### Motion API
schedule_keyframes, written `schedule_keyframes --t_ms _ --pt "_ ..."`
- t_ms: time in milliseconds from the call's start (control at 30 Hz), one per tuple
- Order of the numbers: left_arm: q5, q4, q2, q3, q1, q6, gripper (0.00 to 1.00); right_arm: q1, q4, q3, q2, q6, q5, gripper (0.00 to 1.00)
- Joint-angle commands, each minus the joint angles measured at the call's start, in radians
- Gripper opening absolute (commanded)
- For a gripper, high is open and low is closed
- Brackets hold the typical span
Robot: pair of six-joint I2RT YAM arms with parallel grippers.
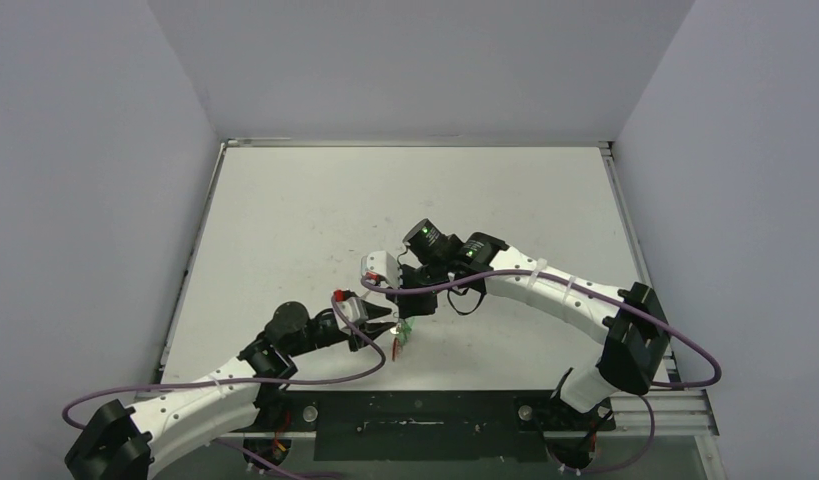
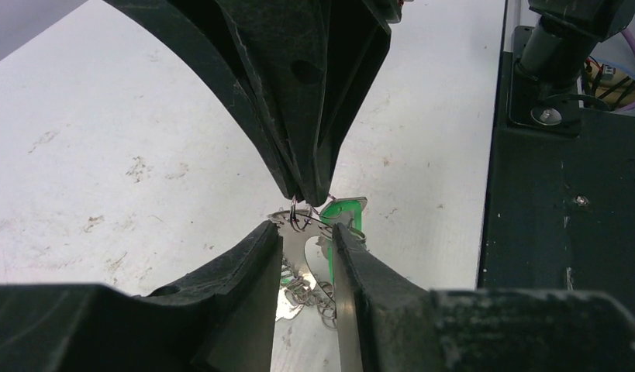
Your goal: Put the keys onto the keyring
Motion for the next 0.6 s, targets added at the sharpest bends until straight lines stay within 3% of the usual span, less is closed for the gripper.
schedule_keyframes --t_ms 0,100,400,500,567 --pt "0.026 0.049 0.018 0.016 -0.002 0.001 0.27 0.002 0.028 0.012 -0.038 -0.018 -0.039 0.0" --pt "0.026 0.066 0.03 0.016 -0.003 0.0 0.22 0.008 0.033 0.015 -0.036 -0.019 -0.052 0.0" --pt "0.018 0.104 0.044 0.015 -0.003 -0.005 0.23 0.015 0.024 0.026 -0.014 -0.025 -0.068 0.0" --pt "0.021 0.109 0.051 0.016 -0.002 -0.005 0.14 0.015 0.023 0.03 -0.011 -0.026 -0.068 0.0" --pt "0.022 0.113 0.058 0.016 -0.003 -0.005 0.03 0.015 0.023 0.033 -0.011 -0.027 -0.066 0.0"
